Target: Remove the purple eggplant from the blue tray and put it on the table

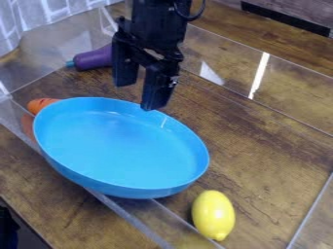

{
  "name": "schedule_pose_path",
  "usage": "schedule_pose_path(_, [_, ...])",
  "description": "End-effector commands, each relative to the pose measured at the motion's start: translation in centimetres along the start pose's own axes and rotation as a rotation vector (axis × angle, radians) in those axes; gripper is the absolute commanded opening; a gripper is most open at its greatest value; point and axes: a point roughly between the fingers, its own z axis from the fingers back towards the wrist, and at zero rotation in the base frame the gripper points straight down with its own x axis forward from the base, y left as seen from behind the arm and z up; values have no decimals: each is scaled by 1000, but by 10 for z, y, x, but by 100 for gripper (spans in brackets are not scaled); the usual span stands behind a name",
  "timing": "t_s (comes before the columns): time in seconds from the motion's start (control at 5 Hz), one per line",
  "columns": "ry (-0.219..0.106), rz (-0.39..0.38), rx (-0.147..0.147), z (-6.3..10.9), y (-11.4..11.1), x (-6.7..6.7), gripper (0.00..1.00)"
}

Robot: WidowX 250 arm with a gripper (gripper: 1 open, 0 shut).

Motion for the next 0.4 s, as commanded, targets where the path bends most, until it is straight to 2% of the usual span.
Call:
schedule_pose_path(0.0, [-38, -135, 36, 13, -2, 7, 100])
schedule_pose_path(0.2, [-29, -160, 38, 11, 1, 2, 100])
